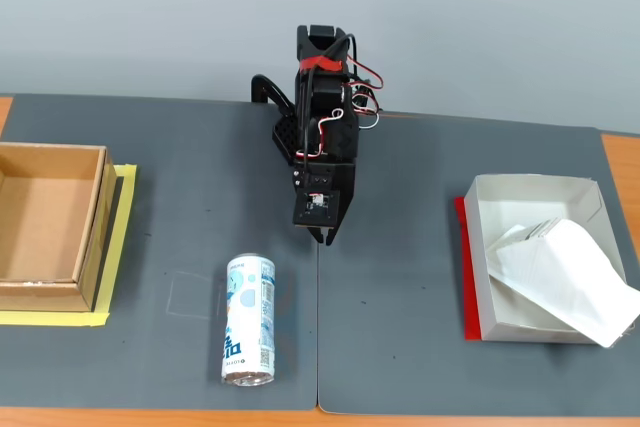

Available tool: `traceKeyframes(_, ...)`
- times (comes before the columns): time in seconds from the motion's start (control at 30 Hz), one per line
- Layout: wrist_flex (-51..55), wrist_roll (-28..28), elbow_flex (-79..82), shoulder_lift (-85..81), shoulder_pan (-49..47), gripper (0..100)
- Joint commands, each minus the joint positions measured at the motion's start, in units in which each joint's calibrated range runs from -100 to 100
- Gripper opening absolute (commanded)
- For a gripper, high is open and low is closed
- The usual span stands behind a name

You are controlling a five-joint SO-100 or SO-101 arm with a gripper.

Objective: Pick the sandwich and put it in the gray box

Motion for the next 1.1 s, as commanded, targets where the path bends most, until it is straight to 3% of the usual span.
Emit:
traceKeyframes(0.0, 0.1, 0.1, -0.1, -0.4, 0.3, 2)
traceKeyframes(1.07, -0.7, 0.1, 1.0, -0.3, 0.3, 2)
